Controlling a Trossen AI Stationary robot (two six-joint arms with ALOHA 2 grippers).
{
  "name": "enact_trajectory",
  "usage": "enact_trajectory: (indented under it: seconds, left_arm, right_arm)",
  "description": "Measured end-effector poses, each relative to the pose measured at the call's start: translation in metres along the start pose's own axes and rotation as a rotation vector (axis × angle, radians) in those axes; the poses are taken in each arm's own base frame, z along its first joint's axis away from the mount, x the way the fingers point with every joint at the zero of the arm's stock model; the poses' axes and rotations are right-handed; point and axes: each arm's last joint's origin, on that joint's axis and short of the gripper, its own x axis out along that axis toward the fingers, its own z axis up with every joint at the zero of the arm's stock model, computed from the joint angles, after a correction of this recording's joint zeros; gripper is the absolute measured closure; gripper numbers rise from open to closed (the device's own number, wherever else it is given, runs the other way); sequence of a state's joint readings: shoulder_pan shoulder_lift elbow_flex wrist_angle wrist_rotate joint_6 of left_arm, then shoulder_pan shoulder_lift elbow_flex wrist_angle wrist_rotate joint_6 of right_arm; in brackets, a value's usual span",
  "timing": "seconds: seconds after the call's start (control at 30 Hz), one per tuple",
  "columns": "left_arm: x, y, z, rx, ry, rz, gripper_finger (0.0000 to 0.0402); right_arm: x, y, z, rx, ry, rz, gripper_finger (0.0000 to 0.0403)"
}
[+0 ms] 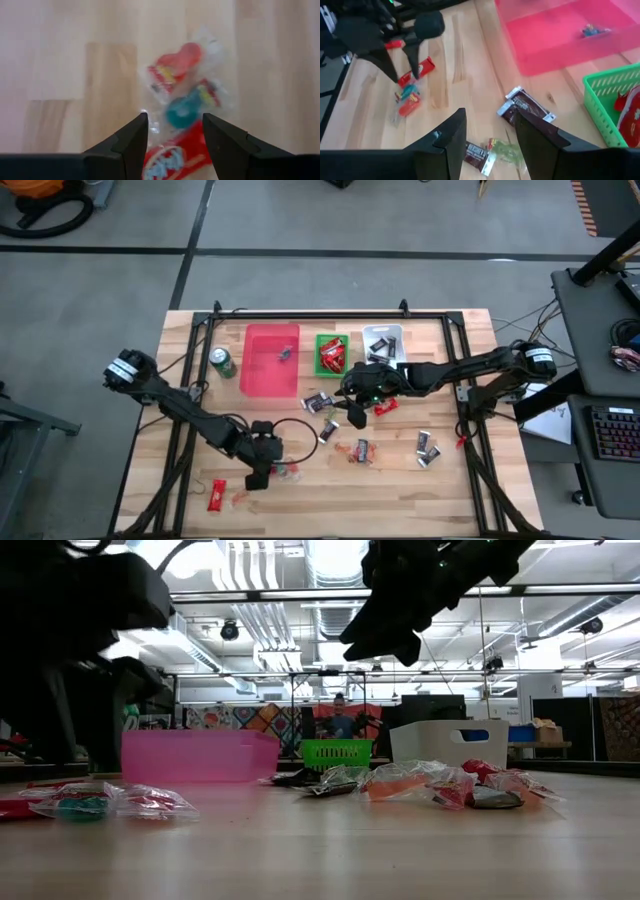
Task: Sort candy
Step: Put the blue gummy into the red bin
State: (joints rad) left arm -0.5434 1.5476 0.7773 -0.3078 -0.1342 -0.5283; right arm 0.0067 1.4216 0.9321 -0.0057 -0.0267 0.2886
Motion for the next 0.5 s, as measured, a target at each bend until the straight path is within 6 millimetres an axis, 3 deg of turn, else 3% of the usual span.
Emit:
enact_trajectory:
  seconds: [0.33,0.5]
  left_arm:
    - [0.022,-0.001,-0.004,0.016,0.028,0.033,0.0233]
    - [0.025,-0.001,-0.004,0.017,0.03,0.037,0.0256]
  right_arm:
    - [0.0,-0.001,-0.002,-0.001,0.019,-0.006,0.0245]
    - [0.0,-0.001,-0.002,-0.003,0.019,-0.006,0.0245]
